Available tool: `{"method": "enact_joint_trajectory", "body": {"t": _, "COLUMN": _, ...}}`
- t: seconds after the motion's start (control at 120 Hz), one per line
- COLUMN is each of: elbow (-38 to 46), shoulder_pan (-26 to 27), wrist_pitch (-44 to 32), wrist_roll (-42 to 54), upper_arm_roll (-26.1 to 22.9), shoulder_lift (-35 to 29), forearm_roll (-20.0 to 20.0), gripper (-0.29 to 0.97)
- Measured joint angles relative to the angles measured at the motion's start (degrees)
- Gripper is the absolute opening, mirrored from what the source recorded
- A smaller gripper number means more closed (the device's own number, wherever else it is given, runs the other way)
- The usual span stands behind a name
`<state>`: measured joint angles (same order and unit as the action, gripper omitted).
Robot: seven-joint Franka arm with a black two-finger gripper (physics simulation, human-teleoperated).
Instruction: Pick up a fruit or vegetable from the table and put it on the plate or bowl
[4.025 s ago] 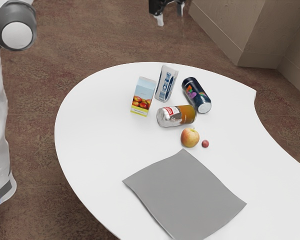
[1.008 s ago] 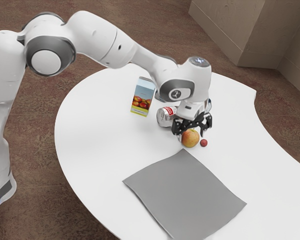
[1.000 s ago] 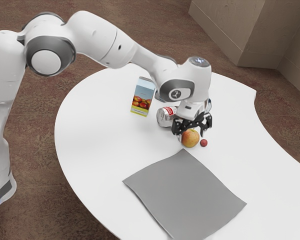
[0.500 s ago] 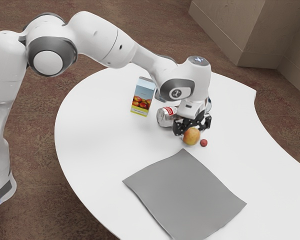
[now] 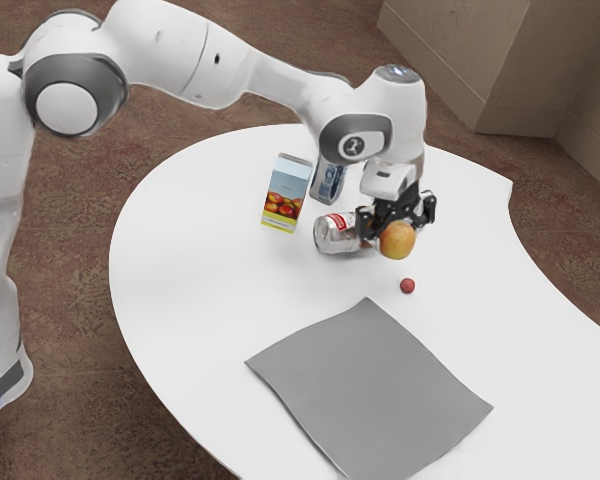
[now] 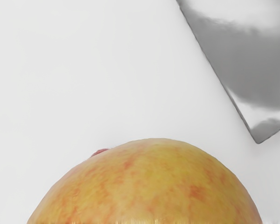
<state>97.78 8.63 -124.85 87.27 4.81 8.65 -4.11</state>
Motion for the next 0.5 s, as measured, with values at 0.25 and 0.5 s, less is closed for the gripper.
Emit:
{"method": "enact_joint_trajectory", "body": {"t": 0.25, "elbow": 14.8, "shoulder_pan": 6.09, "wrist_pitch": 8.62, "wrist_roll": -2.78, "upper_arm_roll": -0.06, "shoulder_lift": -22.58, "forearm_roll": 6.44, "gripper": 0.41}}
{"method": "enact_joint_trajectory", "body": {"t": 0.5, "elbow": 27.88, "shoulder_pan": 11.58, "wrist_pitch": 7.03, "wrist_roll": -7.11, "upper_arm_roll": -6.23, "shoulder_lift": -29.66, "forearm_roll": 6.8, "gripper": 0.4}}
